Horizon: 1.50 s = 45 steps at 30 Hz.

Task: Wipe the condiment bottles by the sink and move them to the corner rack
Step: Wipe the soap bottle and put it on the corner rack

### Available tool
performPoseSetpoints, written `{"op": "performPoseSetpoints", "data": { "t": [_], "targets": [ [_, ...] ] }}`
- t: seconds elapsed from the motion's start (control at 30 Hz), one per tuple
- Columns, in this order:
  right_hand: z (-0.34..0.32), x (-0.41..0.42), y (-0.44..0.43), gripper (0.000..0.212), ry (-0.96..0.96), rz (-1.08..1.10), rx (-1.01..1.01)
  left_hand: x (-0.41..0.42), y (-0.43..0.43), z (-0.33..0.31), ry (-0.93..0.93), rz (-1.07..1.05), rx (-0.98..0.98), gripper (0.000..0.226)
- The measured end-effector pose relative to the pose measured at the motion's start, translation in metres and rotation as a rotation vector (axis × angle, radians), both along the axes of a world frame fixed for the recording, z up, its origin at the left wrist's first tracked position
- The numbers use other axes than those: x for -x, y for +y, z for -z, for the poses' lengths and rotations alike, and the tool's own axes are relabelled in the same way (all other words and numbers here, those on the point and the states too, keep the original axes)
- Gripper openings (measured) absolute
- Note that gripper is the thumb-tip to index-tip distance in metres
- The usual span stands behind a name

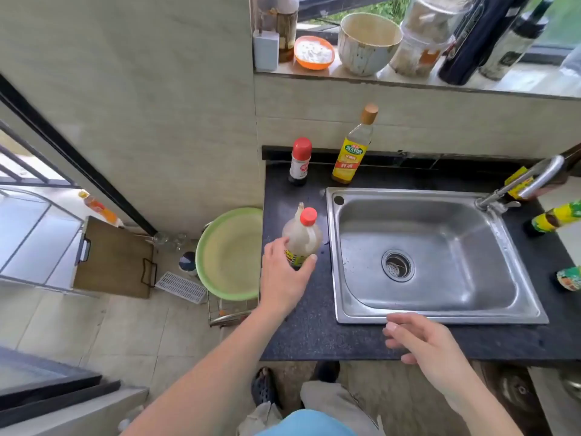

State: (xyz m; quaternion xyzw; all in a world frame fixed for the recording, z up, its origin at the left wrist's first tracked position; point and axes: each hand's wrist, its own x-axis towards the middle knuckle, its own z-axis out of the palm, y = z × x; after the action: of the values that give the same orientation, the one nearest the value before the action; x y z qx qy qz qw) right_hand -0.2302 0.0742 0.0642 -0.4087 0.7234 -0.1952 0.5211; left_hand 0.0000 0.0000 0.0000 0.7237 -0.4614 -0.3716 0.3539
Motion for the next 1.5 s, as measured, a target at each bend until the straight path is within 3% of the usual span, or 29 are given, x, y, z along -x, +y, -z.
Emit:
{"op": "performPoseSetpoints", "data": {
  "t": [0.13,0.27,0.47,0.6,0.73,0.9,0.97,1.1,1.2,1.3,1.43,1.5],
  "targets": [
    [0.004,0.016,-0.016,0.011,-0.025,-0.023,-0.023,0.029,-0.034,0.009,-0.197,-0.023,0.014,0.076],
    [0.012,0.036,-0.038,0.011,-0.028,-0.064,-0.057,0.039,-0.048,0.021,-0.231,-0.097,0.010,0.059],
    [0.029,0.064,-0.076,0.011,-0.060,-0.148,-0.075,0.033,-0.054,0.026,-0.104,-0.154,0.078,0.049],
    [0.036,0.074,-0.096,0.011,-0.091,-0.202,-0.067,0.026,-0.061,0.018,-0.207,-0.232,0.144,0.031],
    [0.032,0.072,-0.124,0.011,-0.110,-0.256,-0.020,0.022,-0.066,0.004,-0.308,-0.172,0.177,0.033],
    [-0.011,0.044,-0.162,0.010,-0.058,-0.441,0.320,0.037,-0.053,-0.021,-0.206,-0.146,0.264,0.027],
    [-0.036,0.025,-0.172,0.010,-0.002,-0.535,0.546,0.045,-0.049,-0.033,-0.123,-0.156,0.246,0.038],
    [-0.075,-0.011,-0.180,0.045,0.262,-0.809,1.017,0.055,-0.050,-0.058,-0.073,-0.137,0.222,0.044],
    [-0.086,-0.026,-0.183,0.058,0.425,-0.931,1.142,0.061,-0.053,-0.077,-0.005,-0.092,0.210,0.042],
    [-0.086,-0.033,-0.185,0.049,0.498,-0.982,1.239,0.060,-0.055,-0.090,0.039,-0.088,0.211,0.047],
    [-0.085,-0.036,-0.189,0.040,0.487,-0.945,1.363,0.051,-0.054,-0.103,0.011,0.025,0.241,0.034],
    [-0.087,-0.038,-0.190,0.044,0.446,-0.887,1.389,0.045,-0.054,-0.106,0.020,0.065,0.263,0.038]
  ]
}}
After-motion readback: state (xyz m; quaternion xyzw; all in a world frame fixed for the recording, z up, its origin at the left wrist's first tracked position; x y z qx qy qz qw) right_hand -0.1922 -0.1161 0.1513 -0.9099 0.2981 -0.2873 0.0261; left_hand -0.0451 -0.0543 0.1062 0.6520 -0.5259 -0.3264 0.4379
